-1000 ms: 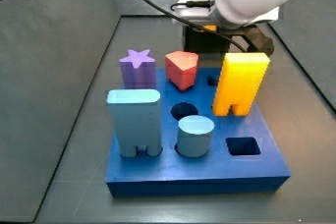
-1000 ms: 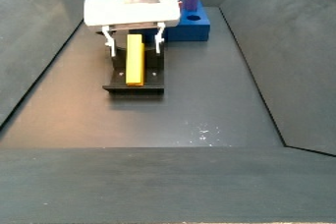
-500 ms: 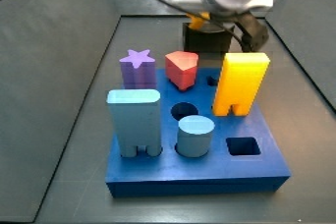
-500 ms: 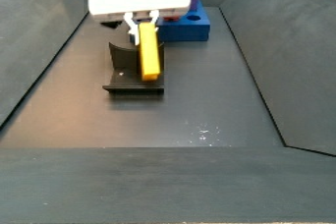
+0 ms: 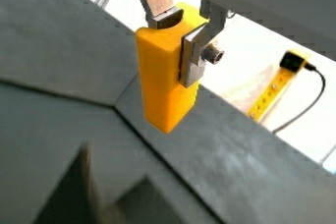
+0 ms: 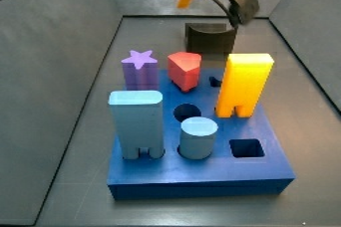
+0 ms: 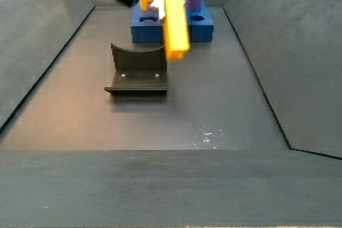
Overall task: Pick up the arch object. Move up. Place the arch object on the fixture. Regrasp the arch object. Rotate the arch object. Move to above the board. Insert the arch object.
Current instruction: Rotate the arch object.
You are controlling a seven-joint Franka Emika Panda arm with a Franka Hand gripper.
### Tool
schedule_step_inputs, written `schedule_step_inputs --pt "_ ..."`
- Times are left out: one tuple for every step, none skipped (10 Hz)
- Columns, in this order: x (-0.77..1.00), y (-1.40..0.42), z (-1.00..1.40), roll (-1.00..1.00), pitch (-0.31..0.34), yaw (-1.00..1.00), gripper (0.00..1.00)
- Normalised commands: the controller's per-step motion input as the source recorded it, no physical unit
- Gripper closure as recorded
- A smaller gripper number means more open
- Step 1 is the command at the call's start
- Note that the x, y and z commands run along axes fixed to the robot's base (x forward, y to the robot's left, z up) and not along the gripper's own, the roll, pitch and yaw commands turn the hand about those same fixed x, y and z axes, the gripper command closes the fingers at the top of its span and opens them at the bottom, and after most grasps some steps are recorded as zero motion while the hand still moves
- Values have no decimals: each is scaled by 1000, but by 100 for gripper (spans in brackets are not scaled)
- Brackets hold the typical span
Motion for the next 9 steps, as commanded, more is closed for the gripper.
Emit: schedule_step_inputs --pt "-1000 59 781 -104 -50 -41 100" --pt "-1000 51 738 -107 -37 -54 100" --pt "-1000 48 700 -109 -24 -60 100" --pt "-1000 41 640 -103 -10 -59 100" --pt "-1000 35 603 -101 -2 -57 100" --pt "-1000 25 507 -92 19 -48 100" --pt "-870 14 357 -78 31 -39 100" --pt "-702 5 208 -62 40 -30 100" --pt "-511 0 122 -54 37 -17 100"
